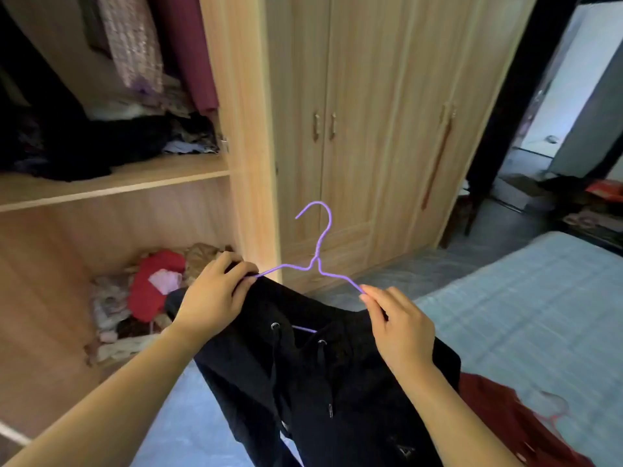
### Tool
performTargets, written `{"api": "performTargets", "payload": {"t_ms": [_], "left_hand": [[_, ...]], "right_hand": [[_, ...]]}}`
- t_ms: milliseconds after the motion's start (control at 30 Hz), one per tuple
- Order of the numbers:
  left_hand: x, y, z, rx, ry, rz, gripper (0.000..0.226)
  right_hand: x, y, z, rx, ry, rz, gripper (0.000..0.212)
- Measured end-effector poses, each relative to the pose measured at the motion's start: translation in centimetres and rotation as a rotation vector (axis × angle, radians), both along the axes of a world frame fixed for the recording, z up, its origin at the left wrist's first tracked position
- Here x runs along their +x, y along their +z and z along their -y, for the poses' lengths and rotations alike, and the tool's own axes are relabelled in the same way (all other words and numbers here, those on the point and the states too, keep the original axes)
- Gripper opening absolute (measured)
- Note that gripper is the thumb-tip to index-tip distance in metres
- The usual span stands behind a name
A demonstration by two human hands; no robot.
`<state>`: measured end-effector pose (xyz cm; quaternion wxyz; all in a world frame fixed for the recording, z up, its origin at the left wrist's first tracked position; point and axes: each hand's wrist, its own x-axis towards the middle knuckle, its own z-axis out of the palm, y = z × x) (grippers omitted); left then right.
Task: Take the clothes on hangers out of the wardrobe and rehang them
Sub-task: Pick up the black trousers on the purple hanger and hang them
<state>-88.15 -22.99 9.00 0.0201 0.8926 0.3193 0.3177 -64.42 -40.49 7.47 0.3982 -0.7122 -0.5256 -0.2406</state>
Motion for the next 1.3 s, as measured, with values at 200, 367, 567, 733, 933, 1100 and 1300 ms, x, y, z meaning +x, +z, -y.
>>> {"api": "performTargets", "payload": {"t_ms": [200,367,567,733,933,1100,1300], "left_hand": [[-15.0,3.2,-6.4,0.098,0.28,0.084,0.032],[-22.4,5.6,-10.4,0.211,0.408,0.122,0.029],[-26.5,8.7,-17.5,0.34,0.549,0.127,0.031],[-27.5,13.1,-25.5,0.409,0.609,0.136,0.032],[-27.1,18.2,-36.5,0.47,0.604,0.177,0.032],[-26.2,25.1,-44.1,0.597,0.659,0.272,0.035],[-26.7,30.4,-52.3,0.624,0.696,0.412,0.017]], "right_hand": [[-12.5,2.7,-12.1,0.055,0.091,0.079,0.028],[-18.7,4.8,-19.3,0.117,0.174,0.114,0.029],[-22.4,9.3,-28.5,0.215,0.297,0.188,0.033],[-23.4,13.8,-37.9,0.253,0.391,0.15,0.032],[-21.9,19.3,-50.7,0.206,0.645,-0.001,0.029],[-20.3,26.2,-59.5,0.267,0.792,0.046,0.023],[-16.9,33.9,-67.3,0.097,0.884,0.187,0.046]]}}
